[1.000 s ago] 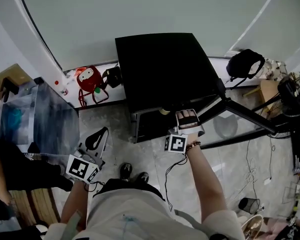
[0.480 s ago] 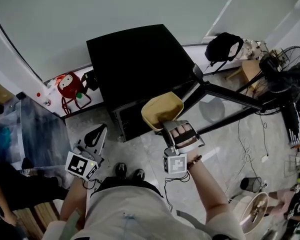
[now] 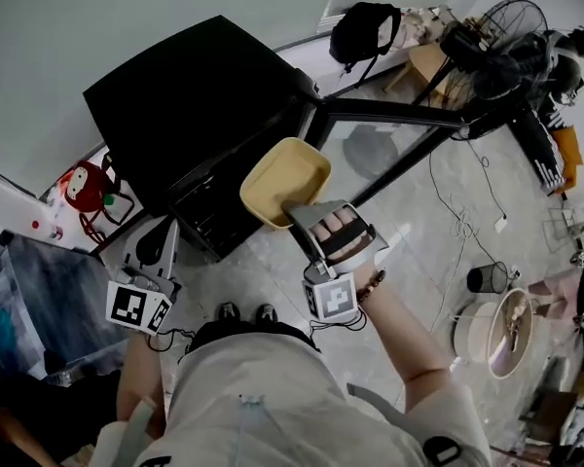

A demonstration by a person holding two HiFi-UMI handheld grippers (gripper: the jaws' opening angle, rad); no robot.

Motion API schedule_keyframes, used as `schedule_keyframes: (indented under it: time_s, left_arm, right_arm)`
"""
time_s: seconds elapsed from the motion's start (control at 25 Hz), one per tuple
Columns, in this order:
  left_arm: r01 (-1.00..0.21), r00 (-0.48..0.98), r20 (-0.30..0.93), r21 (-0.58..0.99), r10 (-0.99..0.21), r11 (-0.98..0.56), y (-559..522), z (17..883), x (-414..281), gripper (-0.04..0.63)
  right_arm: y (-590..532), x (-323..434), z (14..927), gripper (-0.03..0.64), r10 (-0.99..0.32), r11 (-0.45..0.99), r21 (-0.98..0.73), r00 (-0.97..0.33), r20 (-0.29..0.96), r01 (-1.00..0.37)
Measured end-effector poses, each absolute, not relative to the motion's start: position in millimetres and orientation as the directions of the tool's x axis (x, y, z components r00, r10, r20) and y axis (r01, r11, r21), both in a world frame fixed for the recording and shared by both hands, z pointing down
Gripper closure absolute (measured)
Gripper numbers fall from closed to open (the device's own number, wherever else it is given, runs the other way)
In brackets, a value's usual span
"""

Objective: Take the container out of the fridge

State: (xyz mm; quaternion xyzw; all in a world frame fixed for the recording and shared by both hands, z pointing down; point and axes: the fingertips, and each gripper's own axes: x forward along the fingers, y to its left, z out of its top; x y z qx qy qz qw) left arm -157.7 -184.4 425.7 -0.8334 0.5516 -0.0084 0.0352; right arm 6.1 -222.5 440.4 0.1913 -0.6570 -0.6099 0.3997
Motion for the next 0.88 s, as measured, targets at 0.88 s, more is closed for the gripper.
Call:
schedule_keyframes:
  time_s: [0.88]
  left_arm:
    - [-0.891, 0.451, -0.030, -0.074, -0.892, -0.448, -191.5, 419.6, -142.3, 0.589]
  right_arm:
    - [-212.8, 10.7, 455.1, 0.410, -0.723, 0.247, 0.941, -0.602, 0.338, 0.231]
